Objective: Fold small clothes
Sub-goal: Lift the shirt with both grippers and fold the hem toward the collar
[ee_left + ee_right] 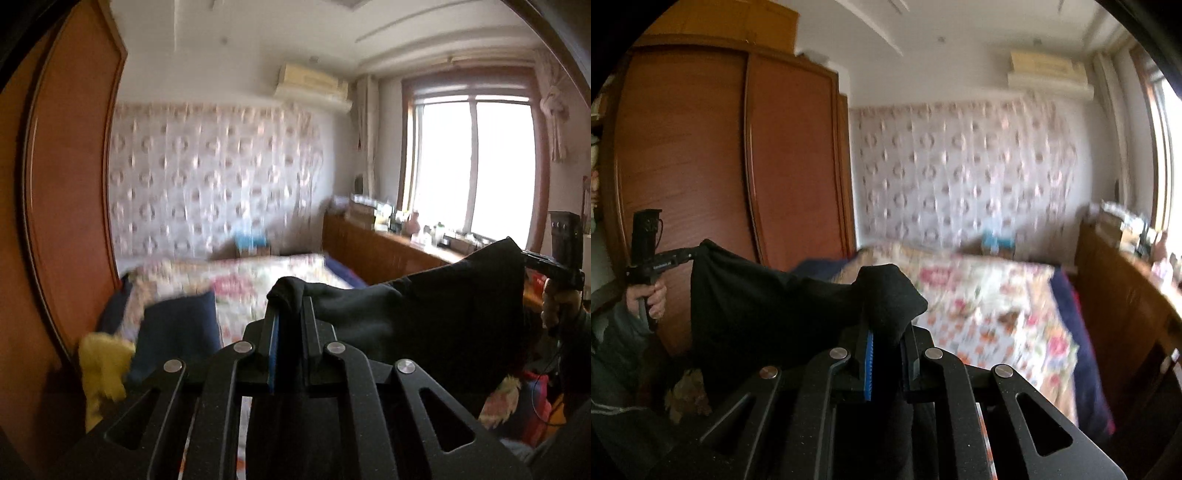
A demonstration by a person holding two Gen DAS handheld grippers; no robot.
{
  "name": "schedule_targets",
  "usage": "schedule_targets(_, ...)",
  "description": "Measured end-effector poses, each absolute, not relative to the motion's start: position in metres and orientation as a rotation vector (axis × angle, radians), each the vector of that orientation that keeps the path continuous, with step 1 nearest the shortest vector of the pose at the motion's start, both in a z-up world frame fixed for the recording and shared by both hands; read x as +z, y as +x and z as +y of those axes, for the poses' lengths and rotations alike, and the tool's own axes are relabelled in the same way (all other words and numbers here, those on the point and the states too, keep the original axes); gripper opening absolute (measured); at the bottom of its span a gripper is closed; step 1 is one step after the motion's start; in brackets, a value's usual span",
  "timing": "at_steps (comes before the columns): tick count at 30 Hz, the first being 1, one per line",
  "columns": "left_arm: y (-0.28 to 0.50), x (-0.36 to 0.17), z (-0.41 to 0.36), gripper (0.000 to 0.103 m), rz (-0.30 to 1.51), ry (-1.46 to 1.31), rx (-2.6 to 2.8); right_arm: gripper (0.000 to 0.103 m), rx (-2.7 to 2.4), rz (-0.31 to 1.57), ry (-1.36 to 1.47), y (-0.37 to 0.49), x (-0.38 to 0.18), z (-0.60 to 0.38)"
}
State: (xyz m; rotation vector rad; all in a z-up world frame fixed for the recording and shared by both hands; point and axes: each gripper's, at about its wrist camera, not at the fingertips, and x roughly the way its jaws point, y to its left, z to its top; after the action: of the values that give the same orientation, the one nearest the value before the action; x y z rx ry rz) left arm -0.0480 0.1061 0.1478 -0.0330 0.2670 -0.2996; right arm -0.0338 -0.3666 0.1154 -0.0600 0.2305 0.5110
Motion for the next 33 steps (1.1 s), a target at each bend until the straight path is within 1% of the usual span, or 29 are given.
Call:
schedule_targets(5,-0.066,0.200,0.103,0.010,0.133,0.016,-0.284,0.010,0.500,0.112,-0.081,-0.065,0.166,-0.383)
schedule_targets(12,-0.071,0.241,0.099,0.010,0.027,0.042,-0.271,0.010,0.438,-0.014,-0.109,-0.111,0.220,-0.406)
schedule_targets(15,-0.074,0.250,0.096,0.010,0.000,0.048,-0.284,0.010,0.407,-0.036,-0.122,-0.124,0.231,-0.412)
schedule_targets(19,-0.064,0.250,0.090,0.010,-0.011,0.057,-0.280,0.010,0.364,-0.040,-0.147,-0.135,0.233,-0.408)
schedule_targets(24,-0.032,0.239,0.085,0.010,0.028,0.046,-0.269,0.010,0.329,0.009,-0.157,-0.116,0.218,-0.376)
schedule_targets(29,0.019,0.211,0.066,0.010,0.103,0.065,-0.236,0.010,0.287,0.096,-0.170,-0.066,0.220,-0.358)
schedule_targets(31,0.051,0.190,0.057,0.010,0.143,0.084,-0.219,0.010,0.277,0.143,-0.162,-0.034,0.217,-0.358)
schedule_targets(33,0.091,0.162,0.049,0.010,0.204,0.091,-0.212,0.010,0.266,0.203,-0.151,0.005,0.199,-0.356)
